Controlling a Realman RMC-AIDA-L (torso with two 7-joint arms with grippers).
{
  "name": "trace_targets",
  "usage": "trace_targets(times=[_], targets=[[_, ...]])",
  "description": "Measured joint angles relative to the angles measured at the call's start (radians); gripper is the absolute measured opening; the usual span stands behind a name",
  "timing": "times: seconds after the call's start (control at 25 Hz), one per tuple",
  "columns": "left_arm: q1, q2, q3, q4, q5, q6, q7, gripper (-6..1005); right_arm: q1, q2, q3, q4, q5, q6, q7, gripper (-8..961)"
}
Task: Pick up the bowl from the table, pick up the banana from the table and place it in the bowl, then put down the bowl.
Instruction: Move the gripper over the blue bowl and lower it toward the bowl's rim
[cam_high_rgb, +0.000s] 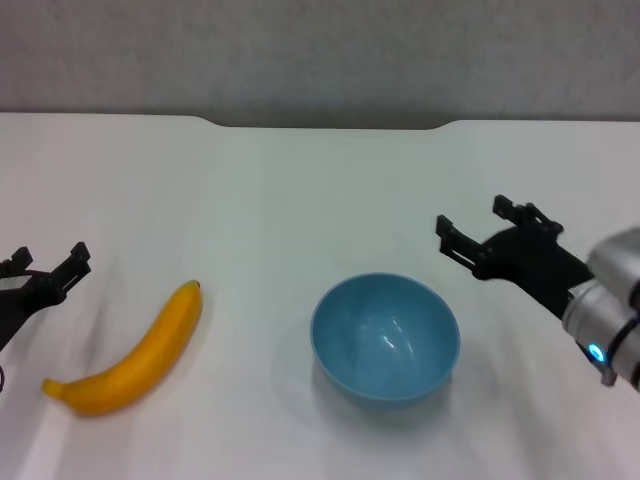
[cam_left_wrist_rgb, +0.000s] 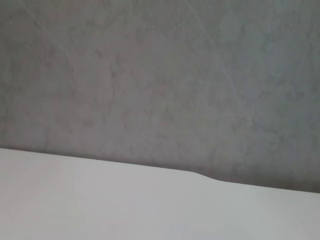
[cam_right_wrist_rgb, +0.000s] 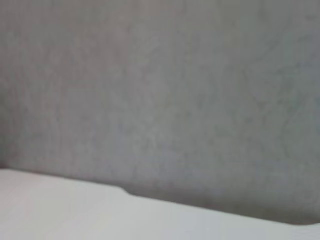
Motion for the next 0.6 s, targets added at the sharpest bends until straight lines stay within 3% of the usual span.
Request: trace_targets(times=[0.12,0.2,0.4,0.48,0.6], targets=[[0.001,0.000,0.000,0.000,0.000,-0.001,0.001,847,-0.031,-0.003,0.127,0.153,-0.072,0.259,-0.037,876],[0.002,0.000,-0.001,-0.001,-0.001,-0.003,0.001,845,-0.034,0.019,0.222,0.253,-0.136,0.482,-0.075,876],[0.000,0.000,-0.001,-0.001,-0.001,0.000,-0.002,841,-0.018,0.138,0.417,0.365,-0.178,0.900,-0.232,876],[-0.003,0.000,-0.001,-0.001,-0.001,0.002,-0.002,839,-0.004,0.147,0.454,0.374,-0.151,0.968,-0.255,876],[-0.003,0.000,-0.002,-0.001,-0.001,0.002,-0.002,837,0.039,0.141,0.509,0.362,-0.084,1.054,-0.256,876]])
